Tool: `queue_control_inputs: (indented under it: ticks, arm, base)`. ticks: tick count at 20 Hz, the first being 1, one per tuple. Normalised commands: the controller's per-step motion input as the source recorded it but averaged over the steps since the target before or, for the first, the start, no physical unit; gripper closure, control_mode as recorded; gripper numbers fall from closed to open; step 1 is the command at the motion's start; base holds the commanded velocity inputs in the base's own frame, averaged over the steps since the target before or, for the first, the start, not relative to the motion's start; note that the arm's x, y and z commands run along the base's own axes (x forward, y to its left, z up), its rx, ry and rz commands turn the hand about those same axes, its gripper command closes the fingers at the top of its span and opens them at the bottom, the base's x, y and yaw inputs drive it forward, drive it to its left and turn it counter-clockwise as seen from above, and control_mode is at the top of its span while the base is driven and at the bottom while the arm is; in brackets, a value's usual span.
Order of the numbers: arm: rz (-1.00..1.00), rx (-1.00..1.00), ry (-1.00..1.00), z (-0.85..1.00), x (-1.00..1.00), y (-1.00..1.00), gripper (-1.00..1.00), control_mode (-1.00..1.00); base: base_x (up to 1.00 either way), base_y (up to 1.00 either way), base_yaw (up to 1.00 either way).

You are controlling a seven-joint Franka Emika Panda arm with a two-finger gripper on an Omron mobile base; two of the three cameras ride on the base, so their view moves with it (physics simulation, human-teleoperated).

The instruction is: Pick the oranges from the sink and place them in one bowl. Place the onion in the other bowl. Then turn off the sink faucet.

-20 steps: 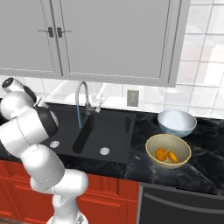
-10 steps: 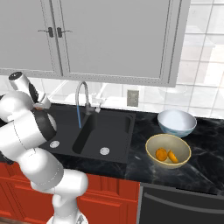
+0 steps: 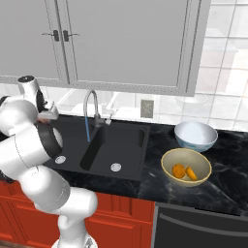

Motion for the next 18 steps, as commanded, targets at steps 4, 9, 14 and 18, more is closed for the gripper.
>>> queue_control_inputs:
  ticks: [4, 9, 14, 18]
  arm:
    - [0.21, -0.02, 0.0, 0.02, -0.41, 0.0, 1.0, -1.0]
    - [0.2, 0.0, 0.0, 0.06, -0.44, -0.02, 1.0, -1.0]
    - [0.23, 0.0, -0.03, 0.15, -0.31, -0.21, 1.0, -1.0]
    - [0.15, 0.0, -0.02, 0.24, -0.38, -0.46, 1.0, -1.0]
  base:
    - [0.0, 0.0, 0.0]
    - [0.0, 0.0, 0.0]
    - [0.0, 0.0, 0.0]
    - [0.0, 0.0, 0.0]
